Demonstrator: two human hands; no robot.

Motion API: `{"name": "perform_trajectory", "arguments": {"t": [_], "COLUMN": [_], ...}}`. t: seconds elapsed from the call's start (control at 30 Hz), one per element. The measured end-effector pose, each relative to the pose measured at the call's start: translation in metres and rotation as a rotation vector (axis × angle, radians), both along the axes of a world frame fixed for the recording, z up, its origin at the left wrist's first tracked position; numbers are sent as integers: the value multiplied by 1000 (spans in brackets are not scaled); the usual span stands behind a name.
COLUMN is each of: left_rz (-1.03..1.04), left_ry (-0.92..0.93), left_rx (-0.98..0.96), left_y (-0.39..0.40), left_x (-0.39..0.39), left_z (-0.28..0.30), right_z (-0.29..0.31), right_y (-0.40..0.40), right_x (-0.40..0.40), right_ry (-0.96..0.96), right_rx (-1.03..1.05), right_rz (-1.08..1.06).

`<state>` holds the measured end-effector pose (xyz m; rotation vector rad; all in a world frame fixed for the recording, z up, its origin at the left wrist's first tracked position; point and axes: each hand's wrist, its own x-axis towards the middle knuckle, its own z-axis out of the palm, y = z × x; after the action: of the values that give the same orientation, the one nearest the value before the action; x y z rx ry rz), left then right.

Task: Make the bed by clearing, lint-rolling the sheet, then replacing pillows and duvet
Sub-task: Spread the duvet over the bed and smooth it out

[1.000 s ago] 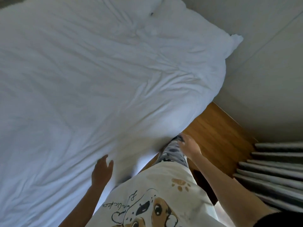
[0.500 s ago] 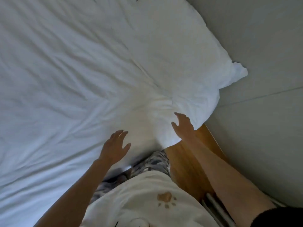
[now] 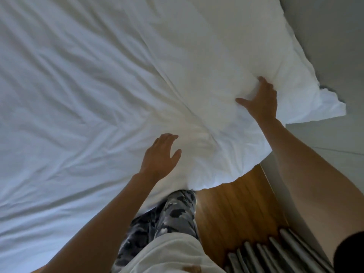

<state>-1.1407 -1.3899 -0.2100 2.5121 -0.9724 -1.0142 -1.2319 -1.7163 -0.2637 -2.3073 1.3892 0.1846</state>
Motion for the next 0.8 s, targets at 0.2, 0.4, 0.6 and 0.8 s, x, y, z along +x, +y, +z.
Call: {"name": "perform_trajectory", "arguments": {"t": [0.2,0.4,0.6,0.8], "left_rz": [83,505,738,784], "left_ry": [60,325,160,200], "left_rx": [36,131,324,138], "left_y": [-1,-28,8,95], "left_x": [8,13,37,52], "left_z": [-4,-13,-26,-33], "right_z": [-16,-10,23,35], "right_y": [63,202,309,362], "right_x": [5,14,13,3], "right_ry": [201,313,89,75], "right_rx": [380,691,571,552], "right_rz": [174,450,668,686]}}
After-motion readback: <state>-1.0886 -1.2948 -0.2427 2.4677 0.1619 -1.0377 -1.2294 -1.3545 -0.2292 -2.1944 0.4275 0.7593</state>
